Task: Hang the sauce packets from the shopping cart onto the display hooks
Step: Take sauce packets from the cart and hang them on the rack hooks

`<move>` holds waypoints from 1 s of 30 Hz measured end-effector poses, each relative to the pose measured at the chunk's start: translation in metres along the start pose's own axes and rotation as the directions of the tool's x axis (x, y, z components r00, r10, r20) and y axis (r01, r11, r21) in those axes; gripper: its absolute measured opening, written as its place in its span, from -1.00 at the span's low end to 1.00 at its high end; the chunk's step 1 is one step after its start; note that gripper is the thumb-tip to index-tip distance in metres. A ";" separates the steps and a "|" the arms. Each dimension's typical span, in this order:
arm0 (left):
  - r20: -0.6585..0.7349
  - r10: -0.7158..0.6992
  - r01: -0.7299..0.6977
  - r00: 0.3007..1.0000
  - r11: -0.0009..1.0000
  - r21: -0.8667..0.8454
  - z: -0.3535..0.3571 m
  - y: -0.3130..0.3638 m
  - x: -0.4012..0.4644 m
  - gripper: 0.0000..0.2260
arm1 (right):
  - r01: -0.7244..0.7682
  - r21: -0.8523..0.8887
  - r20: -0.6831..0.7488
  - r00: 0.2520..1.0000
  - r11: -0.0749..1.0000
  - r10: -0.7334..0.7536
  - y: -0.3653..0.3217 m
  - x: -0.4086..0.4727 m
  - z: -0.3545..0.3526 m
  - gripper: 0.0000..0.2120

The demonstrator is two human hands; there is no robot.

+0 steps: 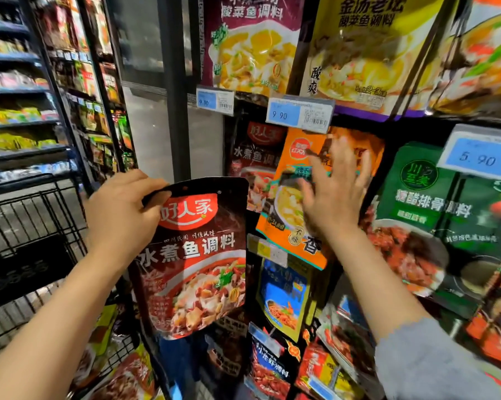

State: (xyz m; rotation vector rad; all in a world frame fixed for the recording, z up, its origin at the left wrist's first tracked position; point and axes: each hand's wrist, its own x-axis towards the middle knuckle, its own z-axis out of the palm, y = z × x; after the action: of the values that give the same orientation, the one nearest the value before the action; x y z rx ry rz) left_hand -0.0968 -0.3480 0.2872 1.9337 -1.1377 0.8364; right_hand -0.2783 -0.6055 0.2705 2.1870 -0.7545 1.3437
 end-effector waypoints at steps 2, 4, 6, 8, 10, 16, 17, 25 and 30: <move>0.025 0.002 -0.002 1.000 1.000 -0.023 0.002 0.001 0.001 -0.84 | 0.095 -0.020 0.135 0.987 0.995 -0.092 -0.014 -0.010 0.006 -0.56; 0.025 -0.004 0.005 1.000 1.000 -0.031 0.004 0.003 0.001 -0.87 | 0.149 -0.034 0.378 0.917 0.988 -0.126 -0.014 -0.012 0.016 -0.49; 0.018 -0.014 0.014 1.000 0.999 -0.031 0.004 0.004 0.002 -0.88 | 0.190 -0.076 0.584 0.804 0.979 -0.111 -0.001 -0.011 0.030 -0.43; 0.032 -0.014 0.015 0.999 0.999 -0.028 0.004 0.003 0.003 -0.86 | 0.177 -0.104 0.654 0.754 0.979 -0.067 0.017 -0.007 0.045 -0.38; 0.054 -0.018 0.021 0.998 0.999 -0.049 0.003 0.002 0.004 -0.81 | 0.085 -0.101 0.691 0.723 0.991 0.009 0.029 -0.001 0.055 -0.38; 0.067 -0.032 0.037 0.997 0.997 -0.073 -0.003 -0.004 0.007 -0.80 | -0.231 0.284 0.666 0.746 0.930 -0.018 -0.011 0.018 0.026 -0.44; 0.068 -0.038 0.043 0.997 0.996 -0.074 -0.006 -0.006 0.007 -0.80 | -0.323 0.497 0.619 0.782 0.805 -0.068 -0.026 0.020 0.013 -0.46; 0.085 -0.097 0.104 0.992 0.991 -0.084 -0.055 -0.041 -0.020 -0.82 | -0.464 0.850 0.496 0.864 0.249 -0.083 -0.140 0.022 -0.027 -0.72; 0.163 -0.122 0.128 0.979 0.991 -0.029 -0.099 -0.081 -0.045 -0.80 | -0.450 0.828 0.536 0.810 0.334 -0.238 -0.200 0.015 -0.028 -0.81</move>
State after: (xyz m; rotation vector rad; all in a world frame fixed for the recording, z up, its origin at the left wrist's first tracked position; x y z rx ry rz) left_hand -0.0580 -0.2176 0.2810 2.0461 -1.1035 0.5953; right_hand -0.1585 -0.4426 0.2758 3.7243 -0.2295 1.3174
